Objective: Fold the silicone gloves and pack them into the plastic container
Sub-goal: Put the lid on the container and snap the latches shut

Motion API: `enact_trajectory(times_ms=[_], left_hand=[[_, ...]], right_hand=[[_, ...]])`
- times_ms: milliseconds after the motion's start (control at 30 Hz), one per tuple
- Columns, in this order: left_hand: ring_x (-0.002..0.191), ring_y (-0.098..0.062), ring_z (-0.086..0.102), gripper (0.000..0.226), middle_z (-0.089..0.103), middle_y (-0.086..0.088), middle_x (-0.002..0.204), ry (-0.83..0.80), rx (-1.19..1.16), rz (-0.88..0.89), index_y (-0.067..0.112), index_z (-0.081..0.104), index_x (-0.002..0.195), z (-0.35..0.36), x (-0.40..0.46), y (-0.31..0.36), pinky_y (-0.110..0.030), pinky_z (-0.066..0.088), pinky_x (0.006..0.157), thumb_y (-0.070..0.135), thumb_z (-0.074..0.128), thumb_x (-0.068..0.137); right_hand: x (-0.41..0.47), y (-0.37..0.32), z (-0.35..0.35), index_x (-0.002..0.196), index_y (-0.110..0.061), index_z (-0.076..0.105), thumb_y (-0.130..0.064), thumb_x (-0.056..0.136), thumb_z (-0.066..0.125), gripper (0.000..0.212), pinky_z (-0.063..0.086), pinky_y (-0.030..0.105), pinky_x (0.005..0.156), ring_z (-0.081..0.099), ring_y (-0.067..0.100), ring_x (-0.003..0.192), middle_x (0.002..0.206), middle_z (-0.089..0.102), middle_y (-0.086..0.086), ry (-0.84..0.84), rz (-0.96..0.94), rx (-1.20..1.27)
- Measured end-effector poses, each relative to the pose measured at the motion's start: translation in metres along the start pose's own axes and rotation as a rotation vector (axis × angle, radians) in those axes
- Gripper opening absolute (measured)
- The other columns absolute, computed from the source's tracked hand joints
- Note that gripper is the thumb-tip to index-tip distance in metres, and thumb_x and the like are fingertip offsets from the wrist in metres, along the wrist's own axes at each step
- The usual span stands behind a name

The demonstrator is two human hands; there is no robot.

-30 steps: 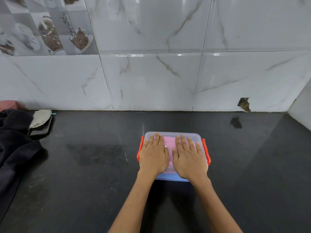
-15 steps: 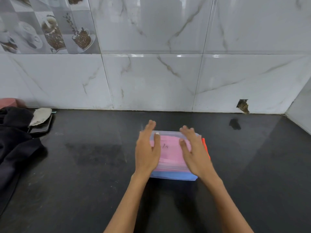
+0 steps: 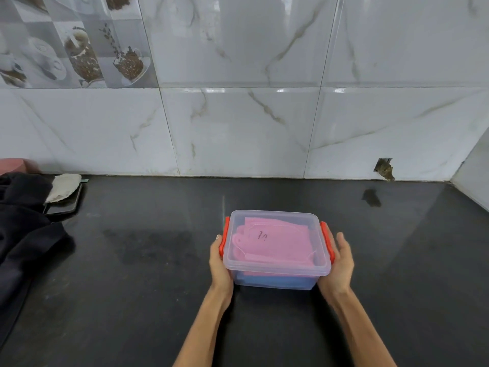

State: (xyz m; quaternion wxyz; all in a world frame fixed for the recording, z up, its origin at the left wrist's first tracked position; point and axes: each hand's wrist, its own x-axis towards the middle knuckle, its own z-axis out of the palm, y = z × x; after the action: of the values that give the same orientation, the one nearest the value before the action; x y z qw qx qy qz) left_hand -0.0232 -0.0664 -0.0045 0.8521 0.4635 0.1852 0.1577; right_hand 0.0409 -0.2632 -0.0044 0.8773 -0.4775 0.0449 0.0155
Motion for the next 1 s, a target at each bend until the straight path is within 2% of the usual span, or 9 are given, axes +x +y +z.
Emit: enact_trajectory(times_ms=[100, 200, 333, 533, 667, 767, 833, 933, 1000], left_hand=[[0.077, -0.013, 0.072, 0.059, 0.076, -0.002, 0.083, -0.061, 0.072, 0.012, 0.025, 0.078, 0.084, -0.003, -0.003, -0.002, -0.023, 0.056, 0.061, 0.05, 0.025, 0.094], [0.078, -0.014, 0.071, 0.058, 0.075, -0.004, 0.085, -0.048, 0.084, 0.014, 0.025, 0.077, 0.084, -0.006, 0.001, -0.004, -0.025, 0.057, 0.063, 0.049, 0.025, 0.095], [0.076, -0.014, 0.071, 0.058, 0.075, -0.003, 0.082, -0.054, 0.087, 0.016, 0.026, 0.077, 0.081, -0.005, 0.001, -0.006, -0.026, 0.057, 0.064, 0.049, 0.025, 0.096], [0.076, -0.01, 0.07, 0.059, 0.075, 0.002, 0.081, -0.06, 0.116, 0.023, 0.031, 0.076, 0.08, -0.002, 0.007, -0.014, -0.028, 0.055, 0.067, 0.051, 0.022, 0.095], [0.073, -0.009, 0.071, 0.058, 0.075, 0.003, 0.078, -0.101, 0.126, -0.019, 0.03, 0.077, 0.079, 0.014, 0.013, -0.023, -0.027, 0.055, 0.064, 0.05, 0.024, 0.094], [0.072, -0.008, 0.071, 0.058, 0.076, 0.003, 0.078, -0.149, 0.149, -0.066, 0.031, 0.078, 0.079, 0.03, 0.017, -0.034, -0.023, 0.056, 0.06, 0.055, 0.026, 0.091], [0.07, -0.007, 0.071, 0.056, 0.076, 0.004, 0.077, -0.155, 0.158, -0.101, 0.032, 0.078, 0.077, 0.043, 0.019, -0.041, -0.028, 0.053, 0.064, 0.056, 0.029, 0.089], [0.063, -0.008, 0.07, 0.057, 0.074, 0.006, 0.067, -0.153, 0.145, -0.146, 0.03, 0.077, 0.067, 0.067, 0.023, -0.05, -0.028, 0.049, 0.062, 0.055, 0.032, 0.09], [0.066, -0.012, 0.068, 0.055, 0.073, 0.004, 0.066, -0.112, 0.131, -0.18, 0.026, 0.076, 0.072, 0.084, 0.025, -0.056, -0.028, 0.049, 0.06, 0.055, 0.033, 0.091]], right_hand=[[-0.003, 0.013, 0.002, 0.122, -0.023, 0.063, -0.043, 0.093, 0.041, 0.042, 0.054, 0.026, 0.076, 0.065, 0.013, 0.098, 0.109, 0.069, -0.004, -0.103, 0.029, -0.033], [-0.002, 0.015, -0.001, 0.132, -0.019, 0.053, -0.037, 0.096, 0.033, 0.045, 0.049, 0.034, 0.088, 0.059, 0.021, 0.106, 0.118, 0.064, 0.001, -0.126, 0.023, -0.082], [0.004, 0.022, -0.007, 0.12, -0.023, 0.061, -0.038, 0.096, 0.033, 0.039, 0.052, 0.034, 0.08, 0.063, 0.018, 0.09, 0.096, 0.071, -0.002, -0.119, 0.046, -0.096], [0.002, 0.019, -0.013, 0.116, -0.028, 0.061, -0.035, 0.098, 0.03, 0.037, 0.056, 0.022, 0.063, 0.067, 0.013, 0.08, 0.088, 0.073, -0.005, -0.088, 0.032, -0.115], [-0.003, 0.008, -0.029, 0.117, -0.036, 0.063, -0.034, 0.097, 0.03, 0.038, 0.056, 0.02, 0.067, 0.069, 0.008, 0.085, 0.098, 0.074, -0.008, -0.057, -0.02, -0.124], [-0.01, -0.005, -0.045, 0.122, -0.022, 0.062, -0.044, 0.095, 0.039, 0.042, 0.056, 0.021, 0.069, 0.067, 0.013, 0.088, 0.097, 0.072, -0.005, -0.003, -0.094, -0.175], [-0.015, -0.013, -0.056, 0.126, -0.015, 0.057, -0.05, 0.091, 0.042, 0.053, 0.055, 0.025, 0.078, 0.063, 0.015, 0.096, 0.105, 0.068, 0.0, 0.03, -0.13, -0.219], [-0.023, -0.021, -0.074, 0.138, -0.02, 0.045, -0.044, 0.097, 0.036, 0.049, 0.045, 0.034, 0.097, 0.054, 0.015, 0.114, 0.127, 0.055, -0.003, 0.103, -0.172, -0.235], [-0.029, -0.026, -0.086, 0.141, -0.026, 0.038, -0.045, 0.096, 0.038, 0.049, 0.044, 0.03, 0.097, 0.054, 0.01, 0.118, 0.133, 0.052, -0.01, 0.132, -0.186, -0.256]])
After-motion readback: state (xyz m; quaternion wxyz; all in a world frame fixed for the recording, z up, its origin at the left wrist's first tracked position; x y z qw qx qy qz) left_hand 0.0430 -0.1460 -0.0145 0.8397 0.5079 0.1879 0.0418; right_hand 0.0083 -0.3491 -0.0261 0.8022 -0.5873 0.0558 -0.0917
